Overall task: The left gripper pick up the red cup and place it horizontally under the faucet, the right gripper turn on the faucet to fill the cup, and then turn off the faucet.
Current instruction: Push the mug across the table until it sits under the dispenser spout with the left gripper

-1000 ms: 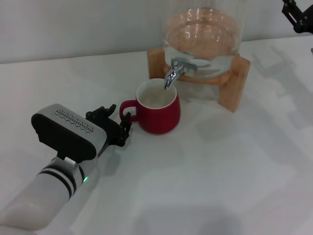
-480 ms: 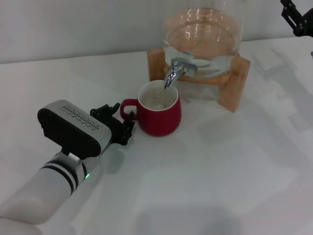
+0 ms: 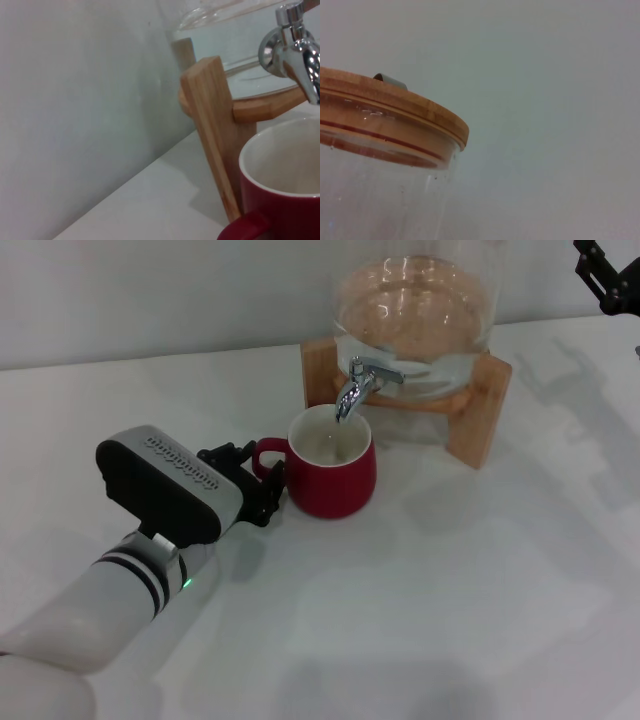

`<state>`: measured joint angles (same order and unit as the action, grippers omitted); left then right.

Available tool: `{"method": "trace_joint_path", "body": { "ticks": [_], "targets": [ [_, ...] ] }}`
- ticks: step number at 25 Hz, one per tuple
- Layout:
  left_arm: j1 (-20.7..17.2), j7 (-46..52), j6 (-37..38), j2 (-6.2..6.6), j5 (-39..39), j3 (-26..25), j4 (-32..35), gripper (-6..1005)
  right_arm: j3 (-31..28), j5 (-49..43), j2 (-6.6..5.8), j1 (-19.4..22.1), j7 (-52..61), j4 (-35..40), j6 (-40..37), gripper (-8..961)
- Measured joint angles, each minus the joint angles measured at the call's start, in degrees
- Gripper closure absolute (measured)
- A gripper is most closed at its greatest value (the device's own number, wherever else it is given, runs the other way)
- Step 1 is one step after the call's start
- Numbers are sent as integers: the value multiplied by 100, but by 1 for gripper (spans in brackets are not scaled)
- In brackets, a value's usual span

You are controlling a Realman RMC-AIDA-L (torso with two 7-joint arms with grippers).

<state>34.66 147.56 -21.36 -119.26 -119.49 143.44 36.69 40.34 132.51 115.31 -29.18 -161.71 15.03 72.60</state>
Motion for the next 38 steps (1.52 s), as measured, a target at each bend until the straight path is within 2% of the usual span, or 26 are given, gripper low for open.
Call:
{"method": "trace_joint_path", "body": {
  "ticks": [12, 22, 38],
  "targets": [
    [220, 20, 202, -9, -5, 1, 3, 605, 36, -7, 0, -47, -1, 0, 0, 307],
    [124, 2, 213, -28, -4, 38, 82, 604, 43, -7, -9, -52, -43, 0, -51, 307],
    [-537, -673, 197, -23, 2, -150, 621, 604, 43, -6, -18, -20, -53, 0, -80, 307]
  ]
}}
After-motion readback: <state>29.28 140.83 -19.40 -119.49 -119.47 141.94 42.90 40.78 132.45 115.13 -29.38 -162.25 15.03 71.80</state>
